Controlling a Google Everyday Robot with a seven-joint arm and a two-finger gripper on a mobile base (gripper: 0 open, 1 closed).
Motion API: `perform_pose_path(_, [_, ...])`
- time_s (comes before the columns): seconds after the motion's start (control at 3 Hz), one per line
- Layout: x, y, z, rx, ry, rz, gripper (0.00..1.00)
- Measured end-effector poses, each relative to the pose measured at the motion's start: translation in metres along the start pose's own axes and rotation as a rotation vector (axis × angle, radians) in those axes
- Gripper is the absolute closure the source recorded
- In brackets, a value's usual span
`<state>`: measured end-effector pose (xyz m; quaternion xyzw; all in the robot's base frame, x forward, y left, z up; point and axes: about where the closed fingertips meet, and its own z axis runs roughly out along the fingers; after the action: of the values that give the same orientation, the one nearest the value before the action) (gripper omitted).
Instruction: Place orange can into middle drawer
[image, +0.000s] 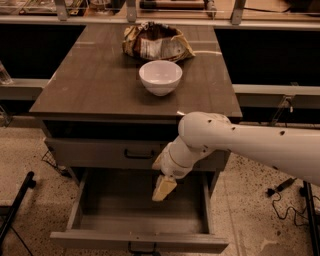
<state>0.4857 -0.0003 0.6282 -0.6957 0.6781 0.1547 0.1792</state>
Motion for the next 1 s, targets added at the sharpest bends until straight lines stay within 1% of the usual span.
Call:
perform_pose_path(0.33, [0.000, 0.000, 0.000, -0.002, -0.001, -0.001, 0.00])
perform_pose_path(0.67, [0.000, 0.000, 0.000, -0.002, -0.001, -0.001, 0.00])
perform_pose_path(1.0, [-0.020, 0.003, -0.008, -0.035, 0.001, -0.045, 0.00])
